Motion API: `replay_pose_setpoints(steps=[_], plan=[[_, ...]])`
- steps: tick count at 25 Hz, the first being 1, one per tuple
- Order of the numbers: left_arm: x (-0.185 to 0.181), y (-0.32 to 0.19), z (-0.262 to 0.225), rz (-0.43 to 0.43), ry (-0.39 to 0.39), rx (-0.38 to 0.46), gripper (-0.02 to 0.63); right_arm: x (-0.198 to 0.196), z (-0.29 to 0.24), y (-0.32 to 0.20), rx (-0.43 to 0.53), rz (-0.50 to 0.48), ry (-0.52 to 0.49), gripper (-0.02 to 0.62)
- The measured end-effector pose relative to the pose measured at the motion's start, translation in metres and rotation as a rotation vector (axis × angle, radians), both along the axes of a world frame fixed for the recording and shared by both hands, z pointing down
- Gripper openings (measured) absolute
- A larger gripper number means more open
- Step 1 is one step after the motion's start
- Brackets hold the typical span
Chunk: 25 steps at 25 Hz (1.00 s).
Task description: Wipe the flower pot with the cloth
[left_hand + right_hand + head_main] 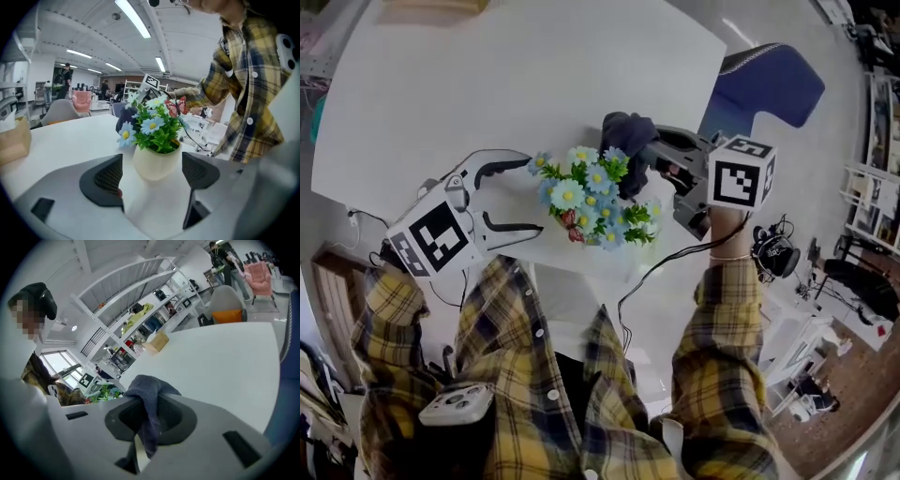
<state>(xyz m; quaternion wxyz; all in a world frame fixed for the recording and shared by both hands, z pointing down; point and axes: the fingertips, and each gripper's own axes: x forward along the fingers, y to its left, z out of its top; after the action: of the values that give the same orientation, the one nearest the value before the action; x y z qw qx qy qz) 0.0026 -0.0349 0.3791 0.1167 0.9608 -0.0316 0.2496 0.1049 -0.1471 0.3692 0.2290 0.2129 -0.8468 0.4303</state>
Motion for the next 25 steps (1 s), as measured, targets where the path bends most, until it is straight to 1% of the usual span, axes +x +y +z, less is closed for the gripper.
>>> replay_pose_setpoints(steps=[2, 4, 5, 7, 9, 11, 16, 17, 18, 21, 25], plan=[[-0.006, -0.004, -0.017, -0.084, 0.047, -0.004, 0.408, 0.007, -0.019, 0.0, 0.08, 0.054, 0.008, 0.035], [-0.01, -0.007, -0.04, -0.172, 0.113, -0.021, 0.407, 0.013, -0.044, 0.0, 0.165, 0.103, 0.022, 0.035], [-0.012, -0.009, -0.052, -0.216, 0.145, -0.03, 0.399, 0.014, -0.057, 0.001, 0.207, 0.124, 0.028, 0.035], [-0.017, -0.013, -0.078, -0.287, 0.188, -0.031, 0.355, 0.012, -0.084, 0.002, 0.291, 0.158, 0.037, 0.035], [-0.018, -0.015, -0.102, -0.33, 0.206, -0.006, 0.326, 0.009, -0.113, 0.005, 0.383, 0.189, 0.04, 0.035], [-0.013, -0.016, -0.127, -0.368, 0.212, 0.038, 0.3, 0.006, -0.144, 0.012, 0.473, 0.219, 0.037, 0.035], [0.006, -0.011, -0.187, -0.521, 0.263, 0.12, 0.264, 0.002, -0.212, 0.05, 0.665, 0.288, 0.042, 0.035], [0.008, -0.01, -0.2, -0.545, 0.272, 0.14, 0.256, 0.001, -0.224, 0.057, 0.699, 0.305, 0.037, 0.035], [0.009, -0.011, -0.211, -0.565, 0.282, 0.162, 0.235, -0.001, -0.235, 0.063, 0.732, 0.32, 0.033, 0.035], [0.008, -0.009, -0.238, -0.605, 0.308, 0.205, 0.153, -0.009, -0.258, 0.081, 0.819, 0.35, 0.044, 0.035], [0.008, 0.001, -0.256, -0.63, 0.318, 0.234, 0.105, -0.016, -0.271, 0.105, 0.889, 0.381, 0.062, 0.035]])
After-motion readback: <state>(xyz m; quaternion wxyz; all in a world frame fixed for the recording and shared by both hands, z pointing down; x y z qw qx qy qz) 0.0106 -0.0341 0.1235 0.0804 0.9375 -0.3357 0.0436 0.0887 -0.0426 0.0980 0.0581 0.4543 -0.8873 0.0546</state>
